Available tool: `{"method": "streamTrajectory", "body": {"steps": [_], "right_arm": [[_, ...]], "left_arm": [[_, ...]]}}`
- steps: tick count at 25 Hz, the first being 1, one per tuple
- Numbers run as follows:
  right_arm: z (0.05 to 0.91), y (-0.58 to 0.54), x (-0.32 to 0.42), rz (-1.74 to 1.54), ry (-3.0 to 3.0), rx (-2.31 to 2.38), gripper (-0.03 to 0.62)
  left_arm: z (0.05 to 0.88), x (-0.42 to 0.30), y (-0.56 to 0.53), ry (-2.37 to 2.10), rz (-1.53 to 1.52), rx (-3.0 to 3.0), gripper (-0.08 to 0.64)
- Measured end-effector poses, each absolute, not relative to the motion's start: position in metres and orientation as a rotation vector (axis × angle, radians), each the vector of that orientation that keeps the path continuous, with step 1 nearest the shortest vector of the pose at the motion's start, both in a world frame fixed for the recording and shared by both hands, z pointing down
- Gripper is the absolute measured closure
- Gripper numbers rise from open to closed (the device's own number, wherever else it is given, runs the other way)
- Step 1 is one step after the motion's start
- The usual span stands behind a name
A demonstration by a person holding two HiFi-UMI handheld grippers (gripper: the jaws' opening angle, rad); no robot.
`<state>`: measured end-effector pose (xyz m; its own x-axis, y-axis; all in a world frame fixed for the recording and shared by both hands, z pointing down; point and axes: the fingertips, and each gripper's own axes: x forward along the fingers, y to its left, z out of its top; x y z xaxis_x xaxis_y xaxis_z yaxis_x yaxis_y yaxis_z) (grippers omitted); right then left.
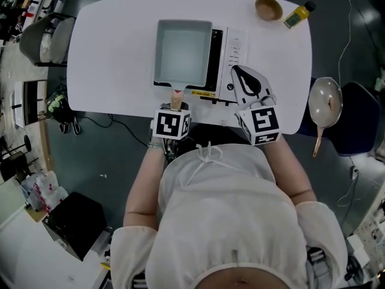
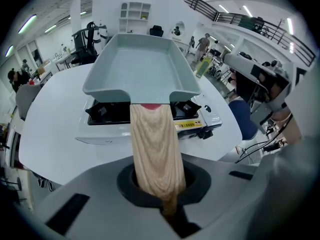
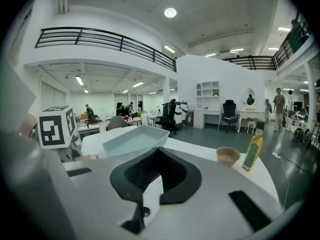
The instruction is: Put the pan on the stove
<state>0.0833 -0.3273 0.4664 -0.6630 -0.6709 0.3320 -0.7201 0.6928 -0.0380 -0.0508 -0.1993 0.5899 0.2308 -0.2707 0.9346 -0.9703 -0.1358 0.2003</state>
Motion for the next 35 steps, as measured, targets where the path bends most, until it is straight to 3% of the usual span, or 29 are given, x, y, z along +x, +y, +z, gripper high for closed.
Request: {"method": "streamTrajectory", "body": {"steps": [24, 31, 35], "right_arm": [[0.486, -0.329, 0.107, 0.305, -2.569, 1.124, 0.586], [0.488, -0.322, 0.105, 0.313, -2.541, 1.136, 0.586], [0.485, -0.32, 0.104, 0.302, -2.519, 1.168, 0.586]], "left_arm": [[0.579, -0.044, -0.196, -0.946, 0.984, 1.461, 0.528], [0.567, -0.028, -0.2, -0.9, 0.86, 1.52, 0.298], [0.555, -0.031, -0.207, -0.935, 0.832, 1.574, 0.256]]}}
